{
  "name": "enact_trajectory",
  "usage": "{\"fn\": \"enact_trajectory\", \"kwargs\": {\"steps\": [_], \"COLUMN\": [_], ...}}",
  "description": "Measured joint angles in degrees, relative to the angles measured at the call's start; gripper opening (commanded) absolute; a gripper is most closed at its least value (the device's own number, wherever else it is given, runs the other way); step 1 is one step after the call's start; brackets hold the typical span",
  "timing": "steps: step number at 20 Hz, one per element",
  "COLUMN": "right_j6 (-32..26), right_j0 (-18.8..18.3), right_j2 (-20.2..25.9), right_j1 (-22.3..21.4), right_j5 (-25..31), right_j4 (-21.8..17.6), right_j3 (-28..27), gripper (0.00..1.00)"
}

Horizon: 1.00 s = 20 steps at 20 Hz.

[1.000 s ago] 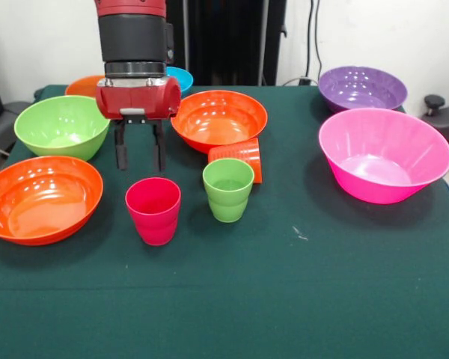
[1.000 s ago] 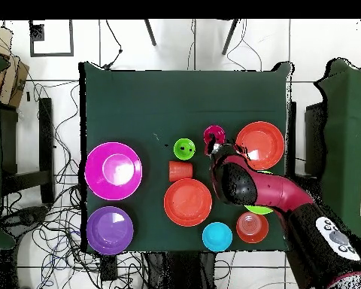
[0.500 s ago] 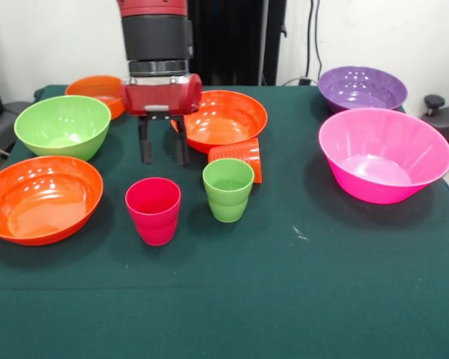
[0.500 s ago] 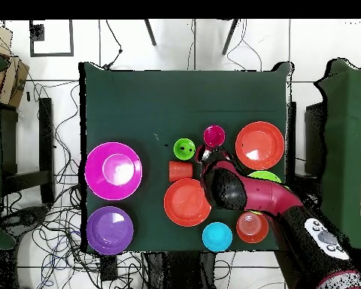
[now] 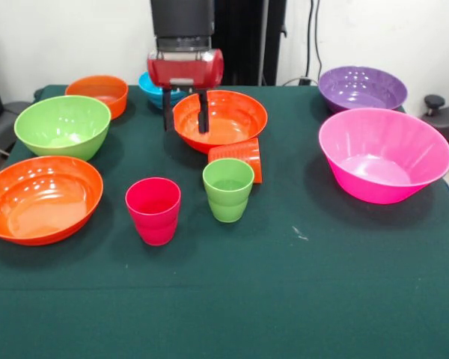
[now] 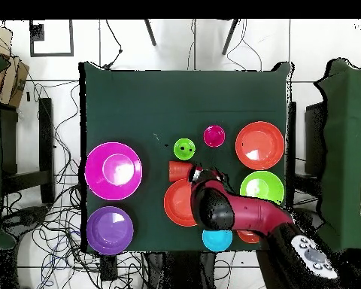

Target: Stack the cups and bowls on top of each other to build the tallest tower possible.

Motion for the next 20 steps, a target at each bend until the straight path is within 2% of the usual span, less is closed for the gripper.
{"fn": "enact_trajectory", "kwargs": {"steps": [4,8,15,20], "right_j6": [0.05,0.33,1.33,1.46], "right_j0": [0.93,3.41,9.77,9.75], "right_j2": [-1.84,-5.24,-11.18,-13.25], "right_j1": [-4.25,-11.25,-15.71,-16.79], "right_j5": [0.0,0.01,-1.09,-2.29], "right_j4": [0.0,0.0,0.18,0.18], "right_j3": [3.82,9.59,13.31,13.88], "gripper": [1.0,1.0,1.0,1.0]}}
